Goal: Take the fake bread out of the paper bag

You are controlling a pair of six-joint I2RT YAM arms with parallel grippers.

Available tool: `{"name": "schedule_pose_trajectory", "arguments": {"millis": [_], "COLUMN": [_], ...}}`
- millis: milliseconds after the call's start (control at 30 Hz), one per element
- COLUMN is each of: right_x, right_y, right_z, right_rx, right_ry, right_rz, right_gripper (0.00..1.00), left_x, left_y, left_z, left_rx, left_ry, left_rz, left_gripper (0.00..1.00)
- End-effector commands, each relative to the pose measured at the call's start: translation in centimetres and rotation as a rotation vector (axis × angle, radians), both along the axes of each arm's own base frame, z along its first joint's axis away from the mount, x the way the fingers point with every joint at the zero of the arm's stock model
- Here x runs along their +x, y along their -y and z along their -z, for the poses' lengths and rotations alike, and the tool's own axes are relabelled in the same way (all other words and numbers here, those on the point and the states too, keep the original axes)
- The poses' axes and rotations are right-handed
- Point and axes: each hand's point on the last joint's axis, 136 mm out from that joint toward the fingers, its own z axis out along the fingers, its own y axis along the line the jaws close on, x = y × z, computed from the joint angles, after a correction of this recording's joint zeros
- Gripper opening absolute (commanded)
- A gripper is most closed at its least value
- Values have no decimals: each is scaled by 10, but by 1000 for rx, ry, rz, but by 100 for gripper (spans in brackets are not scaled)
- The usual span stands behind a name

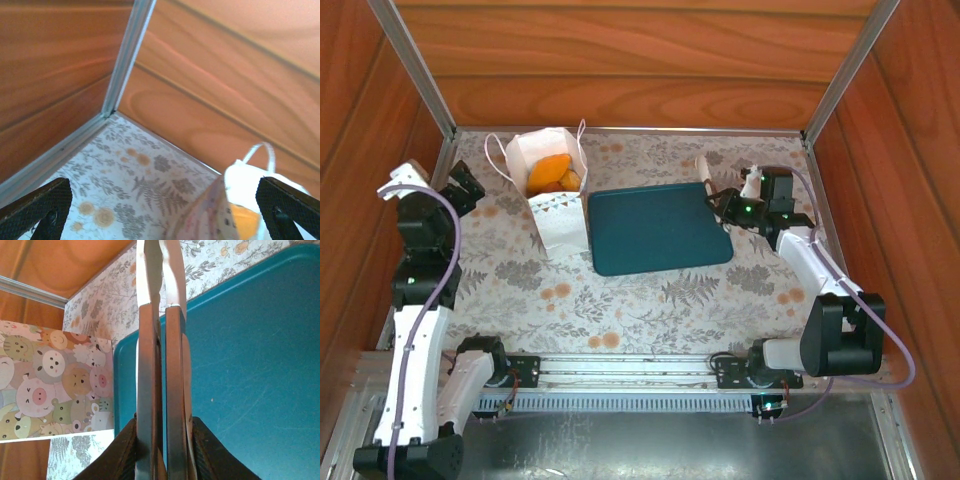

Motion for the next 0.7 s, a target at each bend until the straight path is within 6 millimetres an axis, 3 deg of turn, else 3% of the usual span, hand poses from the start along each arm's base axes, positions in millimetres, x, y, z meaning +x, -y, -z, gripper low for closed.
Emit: {"name": "schedule_pose_trajectory", "arguments": {"millis": [0, 133, 300, 500, 667], "right_x": [2, 2, 2, 2, 3], "right_y": [-5, -6, -10, -14, -14], "right_z": [-15, -15, -14, -17, -21], "right_rx": [-26, -36, -23, -7, -7], "right_ry": [43, 48, 50, 47, 53], "right_rz": [-24, -28, -34, -51, -51], "right_gripper": [27, 27, 26, 26, 26], "left_x": [-6, 4, 26, 58, 70], "left_y": [26, 50, 80, 87, 82], "left_z": [18, 16, 28, 48, 64], "left_rx": [-116, -215, -134, -133, -114], "left_ry": [-117, -140, -248, -345, -403], "left_rz": [130, 220, 279, 273, 229], "left_gripper": [100, 100, 100, 100, 100]}}
